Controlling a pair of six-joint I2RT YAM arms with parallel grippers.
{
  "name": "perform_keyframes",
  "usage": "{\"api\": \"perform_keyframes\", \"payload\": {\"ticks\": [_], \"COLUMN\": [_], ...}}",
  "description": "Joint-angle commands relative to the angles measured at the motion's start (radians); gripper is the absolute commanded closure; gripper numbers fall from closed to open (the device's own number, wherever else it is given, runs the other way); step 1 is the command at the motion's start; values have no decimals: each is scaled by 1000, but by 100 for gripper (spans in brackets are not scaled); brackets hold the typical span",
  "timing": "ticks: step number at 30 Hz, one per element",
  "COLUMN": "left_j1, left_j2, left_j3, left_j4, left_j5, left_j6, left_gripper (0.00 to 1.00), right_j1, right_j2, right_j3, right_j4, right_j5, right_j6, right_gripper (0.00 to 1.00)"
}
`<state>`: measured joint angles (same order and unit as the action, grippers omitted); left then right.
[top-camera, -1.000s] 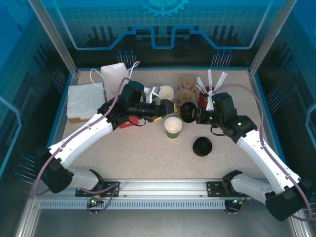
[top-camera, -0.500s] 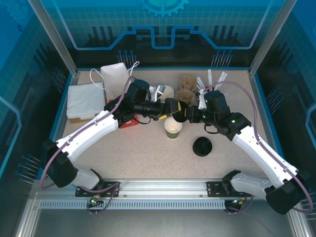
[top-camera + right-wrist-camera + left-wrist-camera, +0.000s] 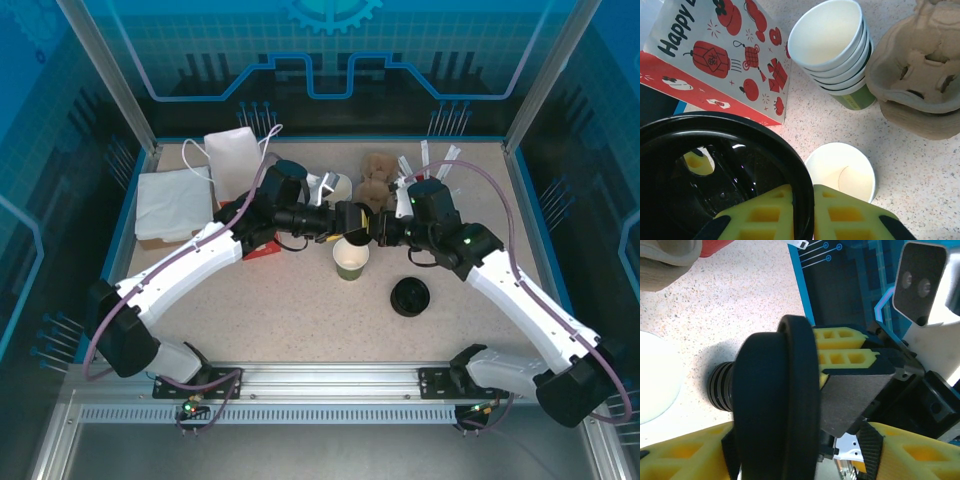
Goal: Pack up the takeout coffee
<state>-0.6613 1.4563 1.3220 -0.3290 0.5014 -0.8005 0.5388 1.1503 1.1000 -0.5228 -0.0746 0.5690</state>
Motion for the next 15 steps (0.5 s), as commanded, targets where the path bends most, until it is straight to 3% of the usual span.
{"api": "perform_keyframes", "payload": {"ticks": [1,6,15], "left_j1": [-10,-12,-21], "left_j2": [-2,-5,-20], "left_j3": [36,48,49], "left_j4": [-30,-78,-144], "left_j5": [-15,-50,-146], "left_j6": [52,90,150], "left_gripper": [39,45,67], "right_j1": [19,23,24], "right_j2": [14,29,35], "right_j3": [42,53,68], "right_j4": [12,11,-12], "right_j5": [-33,-44,-50], "right_j6": [3,3,7], "right_gripper": [86,85,82]}}
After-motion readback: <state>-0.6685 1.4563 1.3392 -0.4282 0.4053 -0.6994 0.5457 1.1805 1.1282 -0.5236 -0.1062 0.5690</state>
